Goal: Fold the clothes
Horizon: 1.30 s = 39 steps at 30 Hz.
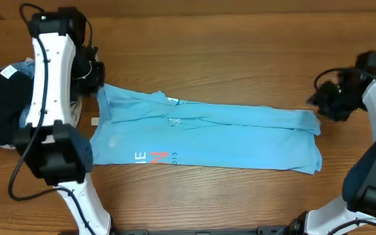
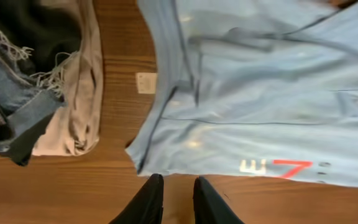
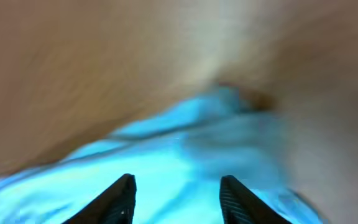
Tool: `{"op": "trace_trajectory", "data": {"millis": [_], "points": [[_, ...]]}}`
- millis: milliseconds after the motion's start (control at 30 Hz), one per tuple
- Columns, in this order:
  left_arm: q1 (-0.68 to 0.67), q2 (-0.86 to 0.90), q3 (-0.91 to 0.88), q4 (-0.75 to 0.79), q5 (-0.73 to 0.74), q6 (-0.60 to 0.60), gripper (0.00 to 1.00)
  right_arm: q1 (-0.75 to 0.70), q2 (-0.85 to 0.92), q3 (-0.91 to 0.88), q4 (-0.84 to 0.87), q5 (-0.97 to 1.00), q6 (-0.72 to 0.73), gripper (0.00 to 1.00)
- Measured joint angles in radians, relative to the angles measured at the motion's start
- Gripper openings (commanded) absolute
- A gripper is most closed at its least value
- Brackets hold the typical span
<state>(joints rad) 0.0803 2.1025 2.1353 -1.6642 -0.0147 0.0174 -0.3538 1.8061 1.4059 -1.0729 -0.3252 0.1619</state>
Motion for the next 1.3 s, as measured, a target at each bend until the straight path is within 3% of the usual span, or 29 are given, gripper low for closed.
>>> {"op": "trace_trajectory", "data": {"millis": [100,300,400,500,633,867,933,1033,1100,1300], "points": [[0.0,-0.087,0.005,-0.015,0.031,-0.002,0.28,0.001,-0.05,0.014,-0.007,-0.167,-0.073,0.56],[0.0,-0.29,0.025,-0.014,0.103,-0.026,0.57,0.001,-0.142,0.026,-0.072,-0.332,-0.141,0.59],[-0.006,-0.302,-0.034,0.109,0.214,0.004,0.59,0.006,-0.142,0.027,-0.085,-0.357,-0.151,0.59],[-0.044,-0.248,-0.121,0.278,0.29,0.096,0.58,0.034,-0.142,0.027,-0.082,-0.366,-0.155,0.6],[-0.161,-0.032,-0.168,0.388,0.297,0.24,0.53,0.105,-0.142,0.027,-0.077,-0.37,-0.159,0.6],[-0.293,0.239,-0.181,0.51,0.187,0.37,0.51,0.206,-0.142,0.027,-0.098,-0.312,-0.158,0.6],[-0.302,0.27,-0.183,0.533,0.167,0.397,0.46,0.219,-0.142,0.027,-0.098,-0.298,-0.158,0.6],[-0.303,0.275,-0.182,0.549,0.151,0.417,0.27,0.224,-0.142,0.027,-0.098,-0.284,-0.158,0.6],[-0.303,0.276,-0.182,0.551,0.143,0.426,0.2,0.224,-0.142,0.026,-0.098,-0.272,-0.158,0.6],[-0.303,0.277,-0.174,0.53,0.106,0.427,0.2,0.224,-0.142,0.027,-0.098,-0.259,-0.158,0.59]]}}
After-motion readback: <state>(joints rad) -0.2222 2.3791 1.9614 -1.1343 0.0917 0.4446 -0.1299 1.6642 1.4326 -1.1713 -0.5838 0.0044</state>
